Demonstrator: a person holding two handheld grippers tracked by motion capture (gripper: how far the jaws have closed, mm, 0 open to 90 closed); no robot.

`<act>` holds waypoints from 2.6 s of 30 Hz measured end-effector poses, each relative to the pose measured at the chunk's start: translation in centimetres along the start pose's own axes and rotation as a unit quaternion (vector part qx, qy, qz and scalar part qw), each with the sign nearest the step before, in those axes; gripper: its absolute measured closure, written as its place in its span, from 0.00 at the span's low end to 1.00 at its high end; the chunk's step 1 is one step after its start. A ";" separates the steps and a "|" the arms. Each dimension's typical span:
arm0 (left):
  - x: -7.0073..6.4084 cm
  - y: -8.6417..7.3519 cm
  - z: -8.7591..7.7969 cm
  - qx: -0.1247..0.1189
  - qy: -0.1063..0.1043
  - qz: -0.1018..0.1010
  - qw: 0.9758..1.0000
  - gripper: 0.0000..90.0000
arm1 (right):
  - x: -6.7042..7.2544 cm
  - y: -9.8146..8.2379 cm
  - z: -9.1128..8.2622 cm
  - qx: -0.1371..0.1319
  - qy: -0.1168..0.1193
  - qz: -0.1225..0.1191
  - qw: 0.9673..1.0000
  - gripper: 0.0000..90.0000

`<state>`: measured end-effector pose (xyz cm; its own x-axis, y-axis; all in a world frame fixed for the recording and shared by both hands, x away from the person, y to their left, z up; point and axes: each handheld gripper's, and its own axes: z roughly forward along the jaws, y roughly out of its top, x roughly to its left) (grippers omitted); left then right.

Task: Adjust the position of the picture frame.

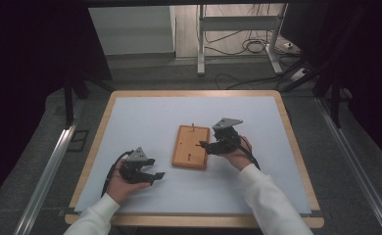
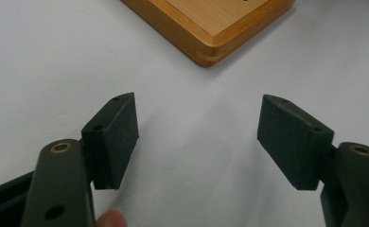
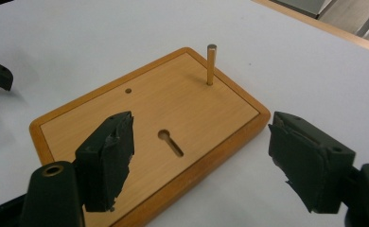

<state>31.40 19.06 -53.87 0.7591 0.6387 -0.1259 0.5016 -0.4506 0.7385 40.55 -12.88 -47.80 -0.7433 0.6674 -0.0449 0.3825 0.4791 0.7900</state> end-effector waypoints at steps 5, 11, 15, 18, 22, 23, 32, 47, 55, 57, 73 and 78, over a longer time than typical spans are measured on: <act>0.0 0.0 0.0 0.000 0.000 0.000 1.000 0.33 | -0.1 0.6 1.0 0.010 0.002 0.001 1.000 0.27; 0.0 0.0 0.0 -0.002 -0.002 -0.001 1.000 0.33 | -0.4 1.2 2.6 0.017 0.004 0.000 1.000 0.32; 0.1 -0.1 0.0 -0.001 -0.003 -0.001 1.000 0.33 | -0.7 1.5 3.6 0.020 0.008 0.003 1.000 0.36; 0.1 -0.1 0.0 0.000 -0.002 -0.003 1.000 0.33 | -1.0 1.7 4.3 0.020 0.011 0.004 1.000 0.38; 0.1 -0.1 0.0 0.000 -0.001 -0.003 1.000 0.33 | -1.4 1.9 5.0 0.019 0.010 0.006 1.000 0.41; 0.1 -0.1 0.0 0.000 -0.002 -0.003 1.000 0.33 | -1.4 2.0 5.1 0.019 0.010 0.006 1.000 0.42; 0.1 -0.1 0.1 0.002 -0.002 0.002 1.000 0.33 | -1.8 2.4 6.5 0.026 0.014 -0.005 1.000 0.47; 0.3 -0.2 -0.1 -0.001 -0.003 -0.001 1.000 0.33 | -1.9 2.9 9.4 0.037 0.029 -0.020 0.999 0.77; 0.4 -0.3 -0.1 -0.004 -0.002 -0.002 1.000 0.33 | -2.6 2.6 9.7 0.034 0.044 0.004 0.998 0.93; 0.5 -0.3 -0.1 -0.004 -0.001 -0.002 1.000 0.33 | -2.7 2.6 9.7 0.035 0.047 0.009 0.998 0.94; 0.6 -0.3 -0.3 -0.006 0.001 -0.003 1.000 0.33 | -2.9 2.4 7.1 0.036 0.064 0.025 0.997 0.94; 0.6 -0.3 -0.2 -0.005 0.001 -0.002 1.000 0.33 | -2.3 1.8 5.4 0.044 0.051 0.009 0.998 0.94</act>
<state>31.60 19.68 -53.97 0.7560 0.6422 -0.1269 0.5006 -0.4423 0.7441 45.89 -10.44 -49.59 -0.7859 0.6175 0.0341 0.4399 0.5194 0.7326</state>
